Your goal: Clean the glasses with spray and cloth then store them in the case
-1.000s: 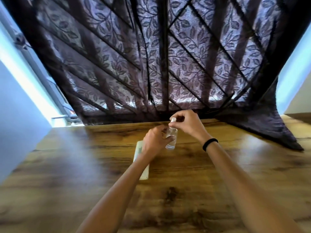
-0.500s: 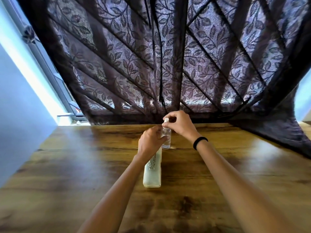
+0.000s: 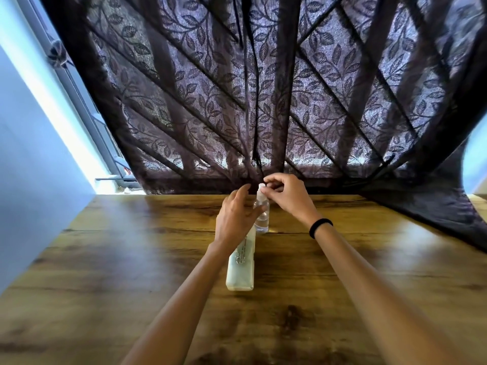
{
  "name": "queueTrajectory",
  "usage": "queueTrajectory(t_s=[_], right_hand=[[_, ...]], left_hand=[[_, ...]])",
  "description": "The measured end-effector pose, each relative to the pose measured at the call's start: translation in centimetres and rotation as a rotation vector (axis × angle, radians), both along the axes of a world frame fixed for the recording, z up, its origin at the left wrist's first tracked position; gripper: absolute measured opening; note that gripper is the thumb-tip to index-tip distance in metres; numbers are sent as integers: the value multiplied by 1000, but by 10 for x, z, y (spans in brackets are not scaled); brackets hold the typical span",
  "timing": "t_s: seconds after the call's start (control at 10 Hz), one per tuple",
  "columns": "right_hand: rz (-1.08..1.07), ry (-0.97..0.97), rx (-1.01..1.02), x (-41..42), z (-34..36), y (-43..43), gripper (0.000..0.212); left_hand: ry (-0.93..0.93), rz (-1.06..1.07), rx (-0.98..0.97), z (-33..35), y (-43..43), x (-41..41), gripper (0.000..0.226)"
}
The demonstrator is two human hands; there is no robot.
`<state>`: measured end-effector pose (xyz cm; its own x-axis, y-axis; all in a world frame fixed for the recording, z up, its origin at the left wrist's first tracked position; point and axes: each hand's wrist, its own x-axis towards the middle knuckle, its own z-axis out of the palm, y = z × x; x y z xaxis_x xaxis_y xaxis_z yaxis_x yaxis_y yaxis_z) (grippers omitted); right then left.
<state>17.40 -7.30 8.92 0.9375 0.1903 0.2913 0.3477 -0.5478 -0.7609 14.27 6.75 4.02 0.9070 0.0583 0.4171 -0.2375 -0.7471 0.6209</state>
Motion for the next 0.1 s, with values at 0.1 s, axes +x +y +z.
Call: queueTrajectory(t_s=[0.1], right_hand=[[-34, -13, 27, -5, 5, -5, 30]], left_hand=[[-98, 42, 67, 13, -2, -4, 72]])
